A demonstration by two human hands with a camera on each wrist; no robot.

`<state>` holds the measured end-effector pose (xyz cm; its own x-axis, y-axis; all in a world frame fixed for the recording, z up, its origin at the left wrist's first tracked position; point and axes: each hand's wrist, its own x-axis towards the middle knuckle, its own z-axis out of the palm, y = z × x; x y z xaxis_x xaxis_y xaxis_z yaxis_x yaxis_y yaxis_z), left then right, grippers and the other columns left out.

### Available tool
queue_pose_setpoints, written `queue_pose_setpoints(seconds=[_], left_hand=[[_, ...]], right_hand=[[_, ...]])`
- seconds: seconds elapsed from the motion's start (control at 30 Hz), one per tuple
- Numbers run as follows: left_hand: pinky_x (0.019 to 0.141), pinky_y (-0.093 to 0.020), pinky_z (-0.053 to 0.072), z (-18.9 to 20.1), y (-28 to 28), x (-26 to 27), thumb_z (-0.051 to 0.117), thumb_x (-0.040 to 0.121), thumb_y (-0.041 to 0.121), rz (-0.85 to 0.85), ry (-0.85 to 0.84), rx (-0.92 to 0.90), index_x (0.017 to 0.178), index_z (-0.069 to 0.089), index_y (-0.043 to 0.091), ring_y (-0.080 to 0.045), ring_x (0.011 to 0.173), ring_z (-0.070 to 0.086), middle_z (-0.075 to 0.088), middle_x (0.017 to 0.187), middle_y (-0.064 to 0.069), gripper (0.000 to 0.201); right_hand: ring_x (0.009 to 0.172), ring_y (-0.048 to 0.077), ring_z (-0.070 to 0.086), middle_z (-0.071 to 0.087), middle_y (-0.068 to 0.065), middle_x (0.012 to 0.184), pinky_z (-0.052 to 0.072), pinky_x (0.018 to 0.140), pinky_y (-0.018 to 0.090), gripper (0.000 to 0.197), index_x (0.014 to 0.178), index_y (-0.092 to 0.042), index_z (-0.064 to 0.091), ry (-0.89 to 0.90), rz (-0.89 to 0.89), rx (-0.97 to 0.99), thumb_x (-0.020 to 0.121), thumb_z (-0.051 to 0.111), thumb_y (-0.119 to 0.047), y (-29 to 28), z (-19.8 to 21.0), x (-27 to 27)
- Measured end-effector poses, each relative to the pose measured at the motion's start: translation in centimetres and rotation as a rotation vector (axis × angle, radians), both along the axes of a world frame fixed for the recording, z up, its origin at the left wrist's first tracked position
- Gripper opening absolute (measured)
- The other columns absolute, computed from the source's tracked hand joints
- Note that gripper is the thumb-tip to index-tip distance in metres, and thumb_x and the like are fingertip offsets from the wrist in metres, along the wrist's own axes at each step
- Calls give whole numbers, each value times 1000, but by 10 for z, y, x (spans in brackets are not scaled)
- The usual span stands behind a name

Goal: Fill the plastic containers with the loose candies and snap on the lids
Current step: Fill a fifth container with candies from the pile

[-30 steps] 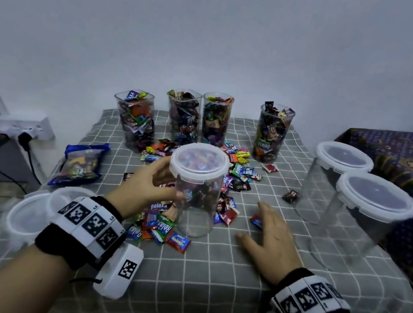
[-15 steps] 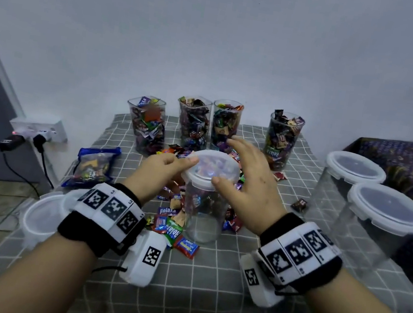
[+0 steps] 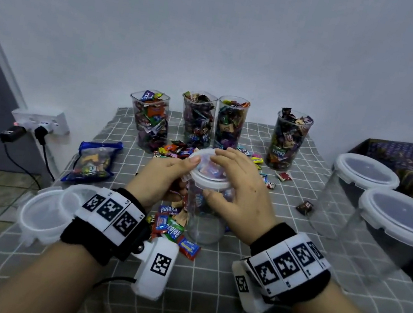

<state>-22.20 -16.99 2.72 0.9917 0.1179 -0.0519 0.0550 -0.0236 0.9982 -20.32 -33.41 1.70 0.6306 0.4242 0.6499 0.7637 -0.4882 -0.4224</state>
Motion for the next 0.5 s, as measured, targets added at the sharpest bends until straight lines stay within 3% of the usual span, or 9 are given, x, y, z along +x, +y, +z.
queue_pose_setpoints(seconds=[0.17, 0.27, 0.33, 0.43, 0.5], left_hand=[[48, -21, 42, 0, -4, -3, 56, 87, 38, 32, -30, -7, 68, 55, 13, -9, 44, 48, 49, 47, 6, 31], [51, -24, 47, -6, -2, -4, 48, 94, 37, 91, -40, -15, 77, 59, 12, -9, 49, 54, 55, 56, 2, 32], [50, -23, 50, -11, 2, -6, 44, 98, 28, 97, -28, -100, 80, 58, 12, -9, 52, 58, 58, 64, -1, 28], [54, -19, 52, -13, 9, -9, 50, 92, 2, -20, -5, -29, 87, 56, 16, -5, 63, 62, 62, 81, -1, 16], [62, -19, 54, -13, 13, -9, 63, 77, -2, -150, -15, 48, 98, 53, 22, -1, 72, 65, 63, 94, 2, 34]], right_hand=[[113, 17, 53, 64, 5, 117, 37, 98, 28, 51, 106, -8, 68, 161, -37, 156, 84, 39, -43, 4, 10, 2], [100, 18, 55, 65, 5, 104, 41, 89, 32, 23, 99, -9, 68, 273, -117, 190, 90, 51, -20, 3, 21, 13], [95, 20, 56, 62, 6, 99, 44, 88, 35, 13, 90, -15, 66, 414, -105, 248, 89, 55, -10, 0, 24, 21], [97, 23, 58, 62, 10, 102, 47, 91, 45, 12, 86, -23, 62, 559, -81, 304, 88, 57, -13, 0, 22, 26], [96, 23, 58, 62, 9, 102, 47, 91, 47, 9, 90, -23, 61, 578, -85, 307, 87, 58, -15, 2, 21, 26]])
